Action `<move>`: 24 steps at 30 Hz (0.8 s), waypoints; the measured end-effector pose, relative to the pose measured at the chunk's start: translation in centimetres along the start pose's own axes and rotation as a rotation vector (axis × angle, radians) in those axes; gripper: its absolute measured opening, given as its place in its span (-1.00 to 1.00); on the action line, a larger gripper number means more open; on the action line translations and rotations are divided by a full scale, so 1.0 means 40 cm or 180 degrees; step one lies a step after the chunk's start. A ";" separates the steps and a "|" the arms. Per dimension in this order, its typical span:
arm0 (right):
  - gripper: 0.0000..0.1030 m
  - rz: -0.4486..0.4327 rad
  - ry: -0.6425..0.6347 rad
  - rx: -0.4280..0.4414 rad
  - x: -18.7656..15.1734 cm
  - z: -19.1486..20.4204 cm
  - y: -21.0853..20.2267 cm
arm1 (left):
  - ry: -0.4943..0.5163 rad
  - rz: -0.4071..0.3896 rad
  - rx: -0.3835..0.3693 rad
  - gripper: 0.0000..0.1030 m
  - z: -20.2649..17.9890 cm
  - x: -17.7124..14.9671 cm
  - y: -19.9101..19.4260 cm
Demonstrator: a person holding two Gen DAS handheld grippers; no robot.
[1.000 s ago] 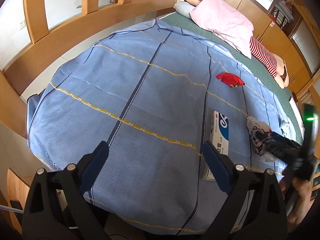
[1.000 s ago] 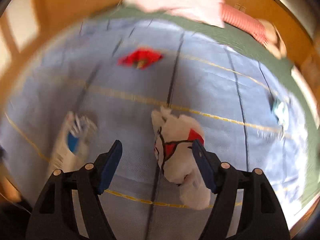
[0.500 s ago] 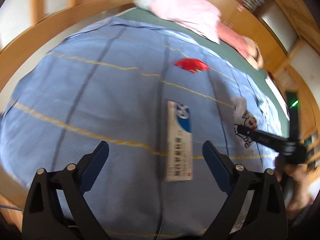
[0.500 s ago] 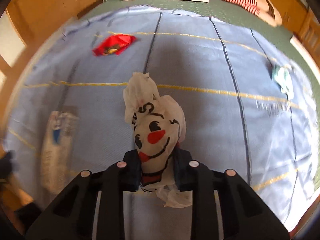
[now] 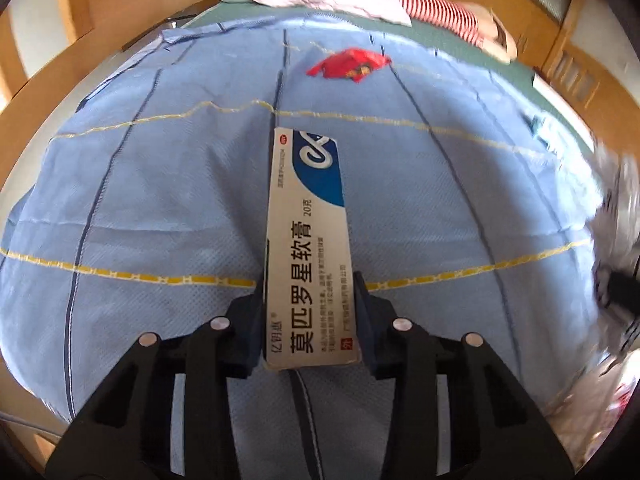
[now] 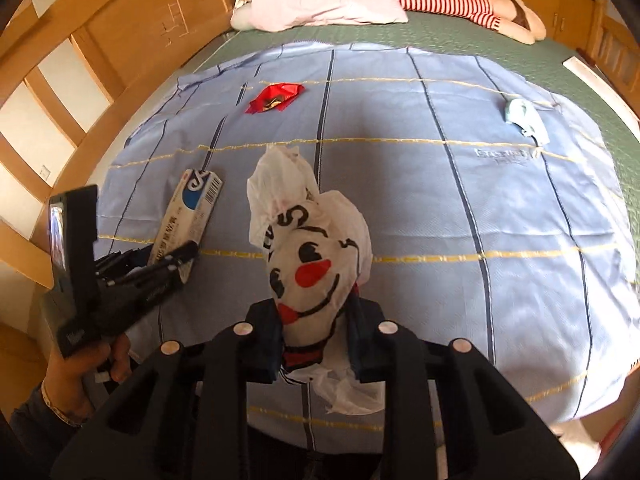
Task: Collect trash
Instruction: 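Carry the white bag and ointment box over the wastebasket with both tools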
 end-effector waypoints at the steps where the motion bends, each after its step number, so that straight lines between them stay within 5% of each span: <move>1: -0.49 -0.0019 0.0016 -0.0003 -0.003 -0.006 -0.003 | -0.0023 -0.0058 0.0003 -0.24 0.007 0.002 -0.016; 6: -0.49 -0.0233 0.0154 -0.0137 -0.021 -0.035 -0.052 | -0.0051 -0.0348 0.0081 -0.24 0.025 0.005 -0.110; 11: -0.49 -0.0408 0.0161 -0.0234 -0.049 -0.052 -0.109 | 0.0050 -0.0890 0.0482 -0.24 0.035 -0.002 -0.298; 16: -0.49 -0.0545 0.0167 -0.0195 -0.069 -0.052 -0.173 | -0.0144 -0.1181 0.0420 -0.24 0.005 -0.056 -0.482; 24: -0.49 -0.0879 0.0063 -0.0102 -0.106 -0.033 -0.319 | 0.0122 -0.1451 0.0273 -0.23 -0.123 -0.145 -0.666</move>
Point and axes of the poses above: each gripper's, at about its wrist camera, not at the fingertips, and y roughly the way its jaws point, z to its left, x to its top, the point moved 8 cm from there along y, roughly the way its jaws point, and after that the axes turned 3 degrees about x, right-handed, at the moved point
